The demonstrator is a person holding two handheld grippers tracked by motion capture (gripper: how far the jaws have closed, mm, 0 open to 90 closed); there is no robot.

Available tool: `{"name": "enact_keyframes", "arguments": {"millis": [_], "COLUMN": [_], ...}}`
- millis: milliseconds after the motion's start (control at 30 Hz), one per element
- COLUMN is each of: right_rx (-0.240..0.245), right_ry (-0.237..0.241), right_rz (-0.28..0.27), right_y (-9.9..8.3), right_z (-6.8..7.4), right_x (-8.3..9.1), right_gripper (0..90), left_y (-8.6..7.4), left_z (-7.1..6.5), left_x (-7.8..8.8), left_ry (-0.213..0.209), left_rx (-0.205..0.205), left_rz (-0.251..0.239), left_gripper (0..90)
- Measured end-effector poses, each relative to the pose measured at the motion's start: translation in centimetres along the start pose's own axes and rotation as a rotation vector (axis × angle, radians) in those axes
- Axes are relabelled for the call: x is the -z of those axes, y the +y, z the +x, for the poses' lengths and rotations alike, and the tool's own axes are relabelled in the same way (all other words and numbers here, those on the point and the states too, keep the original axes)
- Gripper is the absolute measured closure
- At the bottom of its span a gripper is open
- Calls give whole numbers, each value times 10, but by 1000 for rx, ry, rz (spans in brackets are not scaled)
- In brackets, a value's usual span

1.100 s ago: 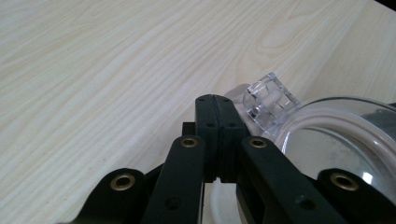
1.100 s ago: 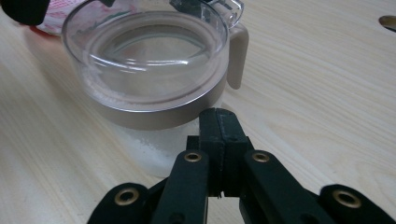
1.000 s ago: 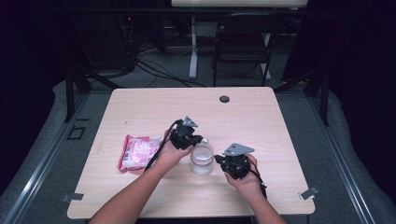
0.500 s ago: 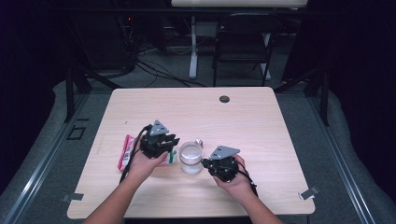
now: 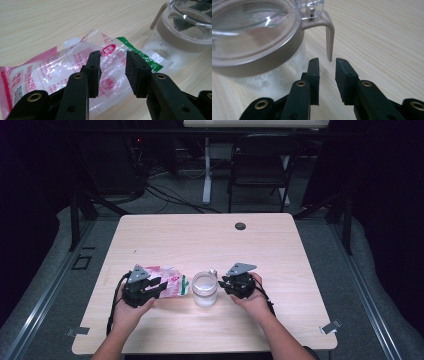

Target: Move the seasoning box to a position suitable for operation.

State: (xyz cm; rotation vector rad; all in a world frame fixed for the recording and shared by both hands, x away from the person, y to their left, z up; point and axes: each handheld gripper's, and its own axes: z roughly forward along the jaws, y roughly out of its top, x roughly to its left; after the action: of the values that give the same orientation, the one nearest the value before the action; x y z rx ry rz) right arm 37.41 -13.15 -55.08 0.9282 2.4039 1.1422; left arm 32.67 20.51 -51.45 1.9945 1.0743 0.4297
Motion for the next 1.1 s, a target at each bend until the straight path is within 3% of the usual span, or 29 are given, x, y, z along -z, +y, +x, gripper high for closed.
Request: {"name": "enact_keyframes", "arguments": {"millis": [467,700,1100], "right_rx": [7,-3,-10], "right_ry": [51,65,72], "right_rz": [50,73,92], "right_y": [9,11,14], "right_z": [-12,-16,-16], "right_x": [-30,-42,-43], "right_gripper": [746,799,845], "left_y": [-18,-23,-24], "left_z": [5,8,4], "left_x": [16,21,20], "left_ry": [62,79,80], "left_rx": [10,24,9], "left_rz": [5,5,1], "left_gripper": [638,634,631]}}
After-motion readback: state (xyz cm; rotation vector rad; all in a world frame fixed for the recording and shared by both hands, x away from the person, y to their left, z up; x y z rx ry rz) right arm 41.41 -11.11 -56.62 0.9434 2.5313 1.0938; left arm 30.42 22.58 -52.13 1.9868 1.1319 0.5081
